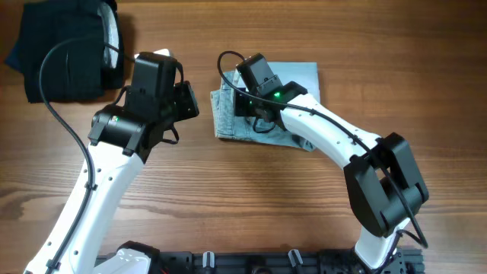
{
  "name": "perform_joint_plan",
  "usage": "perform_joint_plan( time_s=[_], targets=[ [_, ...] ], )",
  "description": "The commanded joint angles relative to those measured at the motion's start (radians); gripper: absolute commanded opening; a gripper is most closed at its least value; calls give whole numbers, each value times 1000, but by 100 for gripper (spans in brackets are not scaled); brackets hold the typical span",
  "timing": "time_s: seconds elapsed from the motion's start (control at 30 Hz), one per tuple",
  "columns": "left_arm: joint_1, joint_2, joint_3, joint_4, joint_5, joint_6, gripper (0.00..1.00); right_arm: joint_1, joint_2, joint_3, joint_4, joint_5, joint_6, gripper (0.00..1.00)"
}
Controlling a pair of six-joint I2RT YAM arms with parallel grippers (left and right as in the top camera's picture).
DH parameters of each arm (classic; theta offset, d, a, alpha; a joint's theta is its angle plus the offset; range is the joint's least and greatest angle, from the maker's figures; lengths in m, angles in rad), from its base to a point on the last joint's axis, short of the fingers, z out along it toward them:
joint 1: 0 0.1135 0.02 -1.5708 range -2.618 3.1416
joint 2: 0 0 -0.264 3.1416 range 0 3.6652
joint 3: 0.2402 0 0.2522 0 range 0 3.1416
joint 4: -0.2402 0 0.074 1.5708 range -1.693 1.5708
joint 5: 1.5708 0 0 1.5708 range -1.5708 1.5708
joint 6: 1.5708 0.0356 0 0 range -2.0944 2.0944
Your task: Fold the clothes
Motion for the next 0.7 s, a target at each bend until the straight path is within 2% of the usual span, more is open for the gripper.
perform_joint_plan(
  time_s=[0.0,0.13,0.23,0.33,0.67],
  targets=[
    [-3,5,-5,-9,-10,-2,4,7,-30,27,17,-78,-2,4],
    [27,22,-63,26,-44,-8,4,7,-30,27,22,-78,0,4],
    [99,50,-169,175,152,-9,4,7,-30,27,23,-82,-1,4],
    [110,100,-263,363,338,-14,4,7,-30,27,25,-105,0,4],
    [106,417,-280,486,402,-32,4,7,-30,27,32,-105,0,4]
  ],
)
